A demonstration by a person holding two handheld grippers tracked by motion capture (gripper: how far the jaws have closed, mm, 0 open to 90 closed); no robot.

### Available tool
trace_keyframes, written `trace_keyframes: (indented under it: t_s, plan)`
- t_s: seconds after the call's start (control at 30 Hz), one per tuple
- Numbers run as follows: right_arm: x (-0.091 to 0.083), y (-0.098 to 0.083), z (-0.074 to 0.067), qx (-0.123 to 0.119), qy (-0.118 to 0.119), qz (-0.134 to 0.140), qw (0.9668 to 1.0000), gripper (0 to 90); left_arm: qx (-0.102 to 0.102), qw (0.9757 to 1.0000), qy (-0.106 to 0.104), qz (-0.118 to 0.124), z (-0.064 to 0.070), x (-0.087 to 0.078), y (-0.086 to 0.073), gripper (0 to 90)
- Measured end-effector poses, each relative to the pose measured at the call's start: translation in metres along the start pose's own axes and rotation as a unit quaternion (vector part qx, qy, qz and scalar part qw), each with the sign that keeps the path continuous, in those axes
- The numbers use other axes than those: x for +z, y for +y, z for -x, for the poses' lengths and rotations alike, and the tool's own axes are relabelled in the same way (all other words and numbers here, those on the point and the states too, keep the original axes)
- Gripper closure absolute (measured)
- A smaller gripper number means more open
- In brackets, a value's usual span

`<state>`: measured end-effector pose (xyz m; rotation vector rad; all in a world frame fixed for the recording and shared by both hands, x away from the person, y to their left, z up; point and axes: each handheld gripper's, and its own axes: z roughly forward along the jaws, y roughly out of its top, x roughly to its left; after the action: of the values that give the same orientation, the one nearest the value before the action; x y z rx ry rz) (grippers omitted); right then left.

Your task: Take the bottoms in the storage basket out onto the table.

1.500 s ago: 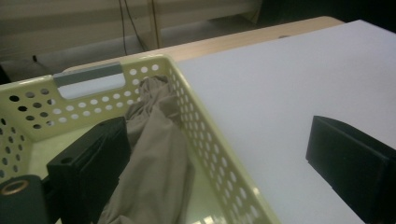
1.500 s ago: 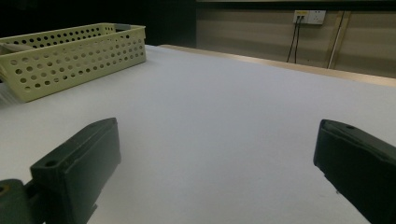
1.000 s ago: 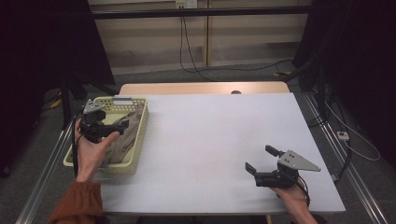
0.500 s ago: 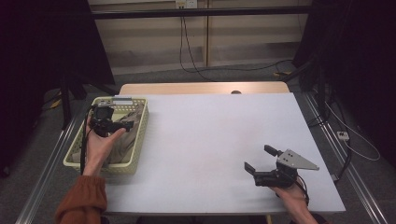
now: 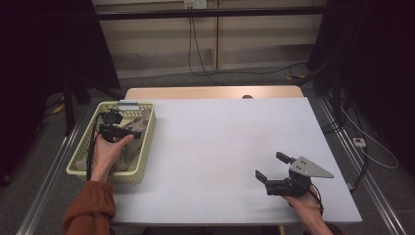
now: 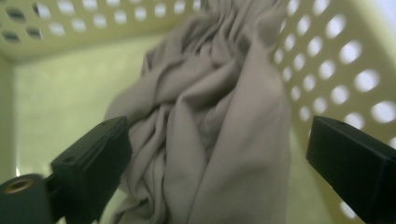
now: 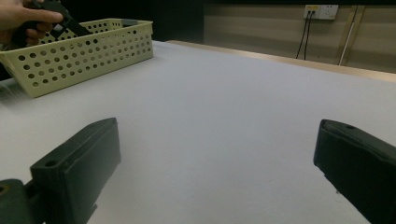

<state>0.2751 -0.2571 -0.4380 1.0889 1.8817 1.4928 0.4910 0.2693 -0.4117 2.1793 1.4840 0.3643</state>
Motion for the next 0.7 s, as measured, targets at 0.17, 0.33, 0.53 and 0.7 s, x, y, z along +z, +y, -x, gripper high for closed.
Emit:
trace_keyframes:
  t_s: [0.17,0.33,0.53,0.7]
  plan:
    - [0.000,0.000,-0.001,-0.004,0.001,-0.001,1.0000,0.6,-0.010,0.9990,0.022,-0.038,-0.002,0.008,-0.002,5.7]
    - [0.000,0.000,-0.001,-0.004,0.002,-0.001,1.0000,0.6,-0.022,0.9965,0.028,-0.075,-0.005,0.016,-0.004,4.4]
    - [0.000,0.000,-0.001,-0.004,0.003,-0.003,1.0000,0.6,-0.028,0.9935,0.021,-0.108,-0.005,0.025,-0.006,4.1]
    - [0.001,0.000,-0.001,-0.006,0.003,-0.005,1.0000,0.6,-0.029,0.9919,0.022,-0.122,-0.005,0.027,-0.007,2.6]
